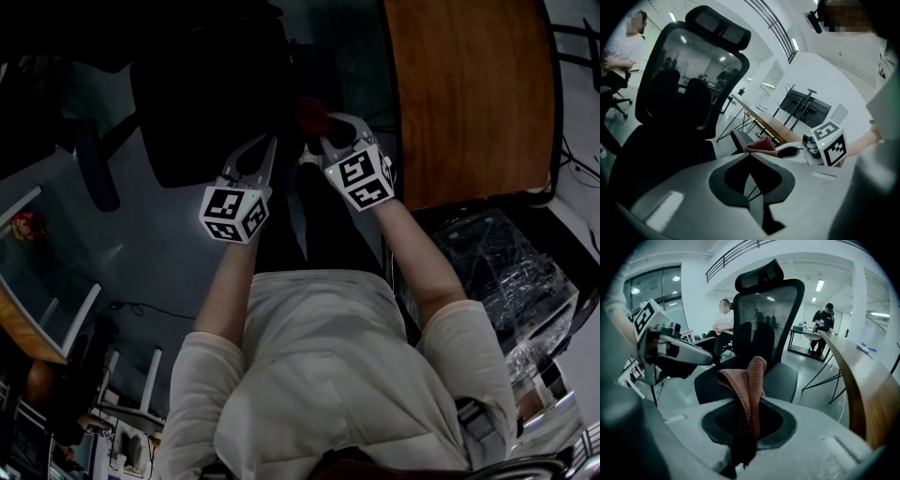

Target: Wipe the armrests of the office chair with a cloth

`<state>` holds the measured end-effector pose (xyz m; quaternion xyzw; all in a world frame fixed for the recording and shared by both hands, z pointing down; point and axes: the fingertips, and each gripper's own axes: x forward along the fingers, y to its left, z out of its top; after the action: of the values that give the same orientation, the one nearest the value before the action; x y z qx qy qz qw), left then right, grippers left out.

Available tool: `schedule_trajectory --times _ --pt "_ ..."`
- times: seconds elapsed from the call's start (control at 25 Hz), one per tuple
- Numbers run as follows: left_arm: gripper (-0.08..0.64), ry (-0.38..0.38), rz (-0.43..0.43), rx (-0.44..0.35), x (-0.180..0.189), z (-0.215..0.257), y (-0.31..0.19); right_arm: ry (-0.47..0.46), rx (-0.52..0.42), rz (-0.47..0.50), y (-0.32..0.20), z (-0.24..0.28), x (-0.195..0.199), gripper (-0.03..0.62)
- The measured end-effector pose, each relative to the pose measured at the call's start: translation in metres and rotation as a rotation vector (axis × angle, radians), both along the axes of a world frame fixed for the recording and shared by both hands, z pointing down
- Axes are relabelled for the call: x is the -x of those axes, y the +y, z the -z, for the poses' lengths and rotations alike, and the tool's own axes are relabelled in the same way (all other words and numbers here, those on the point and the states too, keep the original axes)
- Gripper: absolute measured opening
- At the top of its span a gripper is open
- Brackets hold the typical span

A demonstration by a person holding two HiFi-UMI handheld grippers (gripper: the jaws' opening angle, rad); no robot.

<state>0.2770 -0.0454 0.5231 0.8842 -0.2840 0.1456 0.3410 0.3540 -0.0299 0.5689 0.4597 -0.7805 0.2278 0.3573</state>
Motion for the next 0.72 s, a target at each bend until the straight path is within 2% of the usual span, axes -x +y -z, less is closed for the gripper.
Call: schedule_trajectory --times 0.28,0.4,0.48,0.56,0.72 --pt "0.017 0.0 -0.128 -0.005 -0.017 -0.005 0.028 -0.038 0.084 -0.037 0.064 -0.003 0.016 0.048" --pt "0.017 0.002 -0.156 -0.008 -0.023 -0.005 0.035 -0.06 0.118 -0.097 0.079 -0.001 0.015 0.048" --pt "0.017 0.002 -0.176 -0.009 -0.027 -0.006 0.037 -0.075 0.1 -0.173 0.078 0.007 0.005 0.048" --pt "0.017 0.0 -0.199 -0.01 -0.034 -0.009 0.037 -0.048 0.059 -0.266 0.066 0.013 -0.018 0.048" --pt "0.017 -0.029 -0.235 -0.002 -0.048 -0.024 0.041 -0.004 -0.035 -0.403 0.018 0.019 -0.061 0.048"
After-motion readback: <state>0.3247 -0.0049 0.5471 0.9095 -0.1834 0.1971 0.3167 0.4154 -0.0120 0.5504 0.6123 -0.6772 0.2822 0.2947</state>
